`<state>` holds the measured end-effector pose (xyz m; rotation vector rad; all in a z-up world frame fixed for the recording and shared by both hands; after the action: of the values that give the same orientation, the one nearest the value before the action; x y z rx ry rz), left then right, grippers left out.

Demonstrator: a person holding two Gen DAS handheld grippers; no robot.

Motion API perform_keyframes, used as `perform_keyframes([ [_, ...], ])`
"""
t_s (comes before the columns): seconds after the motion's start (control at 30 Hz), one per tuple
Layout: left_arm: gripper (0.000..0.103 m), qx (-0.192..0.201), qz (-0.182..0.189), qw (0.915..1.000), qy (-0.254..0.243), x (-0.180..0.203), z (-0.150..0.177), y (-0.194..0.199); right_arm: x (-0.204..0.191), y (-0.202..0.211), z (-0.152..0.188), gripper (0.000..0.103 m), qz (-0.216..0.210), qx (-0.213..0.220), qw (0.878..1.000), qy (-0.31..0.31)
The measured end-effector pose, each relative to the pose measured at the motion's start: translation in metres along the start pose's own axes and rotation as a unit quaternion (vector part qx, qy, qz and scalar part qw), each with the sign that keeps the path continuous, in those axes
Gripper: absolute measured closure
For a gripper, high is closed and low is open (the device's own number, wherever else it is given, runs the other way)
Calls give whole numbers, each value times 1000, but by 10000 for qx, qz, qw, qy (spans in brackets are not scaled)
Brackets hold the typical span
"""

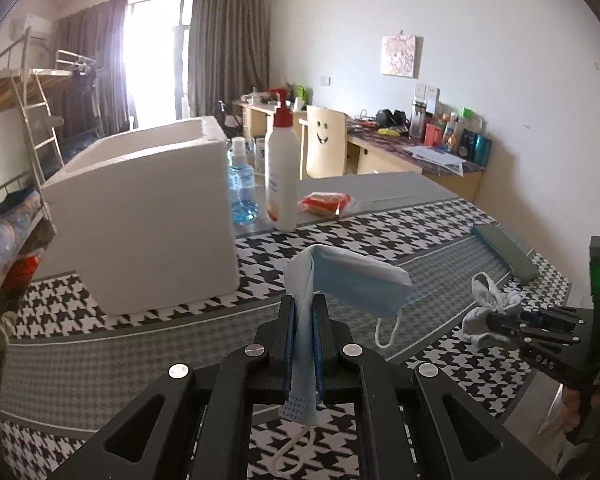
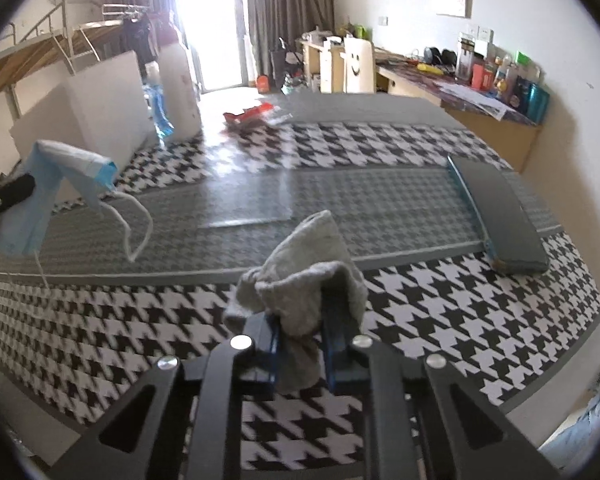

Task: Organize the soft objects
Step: 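Lift the grey sock with the right tool while the left tool raises the mask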

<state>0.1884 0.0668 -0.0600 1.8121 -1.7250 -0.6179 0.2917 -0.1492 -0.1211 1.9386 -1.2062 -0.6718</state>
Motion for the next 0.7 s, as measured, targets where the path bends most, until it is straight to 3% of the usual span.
perform_keyframes([
  [0.7,94,677,-464,9963,259,-27,-9,52,-63,60,-33,82,-806,900,9912,532],
])
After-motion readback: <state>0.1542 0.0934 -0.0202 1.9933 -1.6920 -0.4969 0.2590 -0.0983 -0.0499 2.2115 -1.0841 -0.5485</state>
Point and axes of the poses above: each gripper's, at about its wrist camera, not at the fingertips, and y roughly against the way its jaws point, x to its right, z to its underside, the point moved 5 cm from there along -y, roughly the way its jaws point, and after that the axes turned 8 degrees about -x, right-handed, at the moved point
